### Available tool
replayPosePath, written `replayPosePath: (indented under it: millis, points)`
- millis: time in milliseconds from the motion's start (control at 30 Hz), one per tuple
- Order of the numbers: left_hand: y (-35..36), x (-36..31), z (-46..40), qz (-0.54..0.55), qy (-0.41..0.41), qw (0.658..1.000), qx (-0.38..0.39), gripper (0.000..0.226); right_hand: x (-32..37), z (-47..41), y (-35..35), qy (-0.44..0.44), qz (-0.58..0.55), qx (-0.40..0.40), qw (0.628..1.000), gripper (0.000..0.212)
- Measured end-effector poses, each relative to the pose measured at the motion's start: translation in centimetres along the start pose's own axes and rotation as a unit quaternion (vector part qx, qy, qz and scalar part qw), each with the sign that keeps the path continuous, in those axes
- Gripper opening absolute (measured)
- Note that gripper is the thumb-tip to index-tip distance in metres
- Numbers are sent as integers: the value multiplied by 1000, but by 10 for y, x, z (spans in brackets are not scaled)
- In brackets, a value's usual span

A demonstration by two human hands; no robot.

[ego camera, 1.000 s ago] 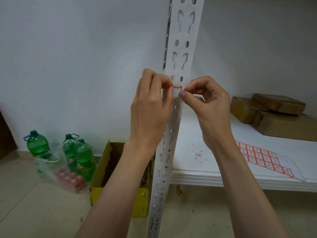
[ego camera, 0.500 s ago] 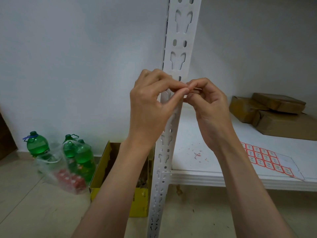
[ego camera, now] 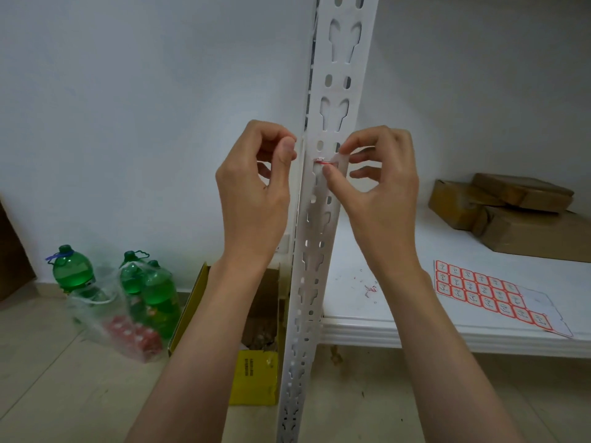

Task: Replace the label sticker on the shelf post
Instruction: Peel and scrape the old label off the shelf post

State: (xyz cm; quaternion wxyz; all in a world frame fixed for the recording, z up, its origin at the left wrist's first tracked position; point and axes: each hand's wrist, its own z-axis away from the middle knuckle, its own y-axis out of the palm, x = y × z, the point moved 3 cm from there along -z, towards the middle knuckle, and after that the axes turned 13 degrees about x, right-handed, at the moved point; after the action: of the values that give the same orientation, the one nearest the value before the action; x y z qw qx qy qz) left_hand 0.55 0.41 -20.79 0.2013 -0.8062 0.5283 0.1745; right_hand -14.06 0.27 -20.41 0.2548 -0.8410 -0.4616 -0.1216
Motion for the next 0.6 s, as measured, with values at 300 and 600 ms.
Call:
replayPosePath:
  millis: [300,600]
  points:
    - [6,6,2,25,-24,999,18,26,2,2,13,-40,81,-97,991,16]
    - [6,8,2,54,-36,998,20,24,6,-1,28,-2,18,-110,994,19]
